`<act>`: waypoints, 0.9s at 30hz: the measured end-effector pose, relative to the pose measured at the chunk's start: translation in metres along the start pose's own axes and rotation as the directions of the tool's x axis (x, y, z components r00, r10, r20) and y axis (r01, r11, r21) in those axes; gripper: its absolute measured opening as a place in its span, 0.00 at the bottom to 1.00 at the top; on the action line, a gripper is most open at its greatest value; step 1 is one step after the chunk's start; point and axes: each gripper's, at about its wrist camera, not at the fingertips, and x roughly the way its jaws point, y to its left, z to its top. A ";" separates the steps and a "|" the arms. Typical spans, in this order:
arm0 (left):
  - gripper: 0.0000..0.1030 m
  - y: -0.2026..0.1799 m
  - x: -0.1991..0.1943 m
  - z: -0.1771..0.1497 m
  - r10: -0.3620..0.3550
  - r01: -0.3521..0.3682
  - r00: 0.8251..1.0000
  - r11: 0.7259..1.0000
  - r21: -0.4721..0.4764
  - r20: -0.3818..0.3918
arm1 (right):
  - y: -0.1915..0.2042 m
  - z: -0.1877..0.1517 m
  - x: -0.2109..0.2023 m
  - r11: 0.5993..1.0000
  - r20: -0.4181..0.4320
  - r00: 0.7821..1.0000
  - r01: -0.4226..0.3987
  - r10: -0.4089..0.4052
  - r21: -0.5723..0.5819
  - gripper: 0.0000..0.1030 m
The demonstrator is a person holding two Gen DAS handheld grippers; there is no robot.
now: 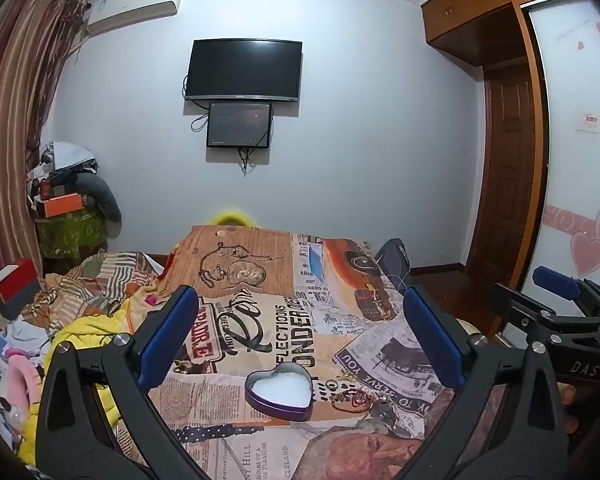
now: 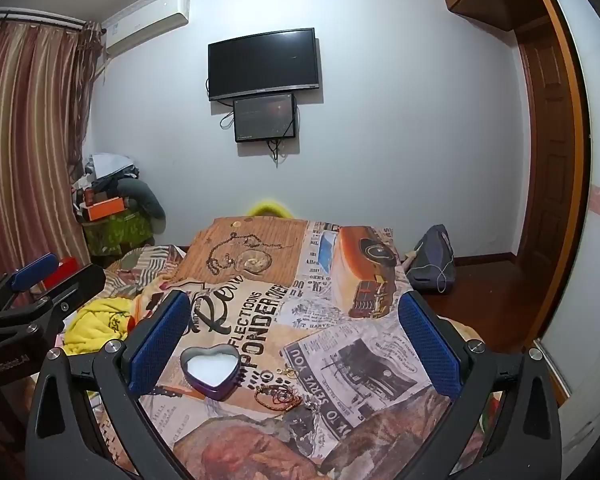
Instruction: Organize jewelry
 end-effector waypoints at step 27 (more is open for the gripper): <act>1.00 0.001 0.001 -0.004 0.006 -0.006 1.000 1.000 0.004 -0.003 | 0.003 -0.003 0.006 1.000 -0.007 1.000 -0.001 0.001 -0.001 1.00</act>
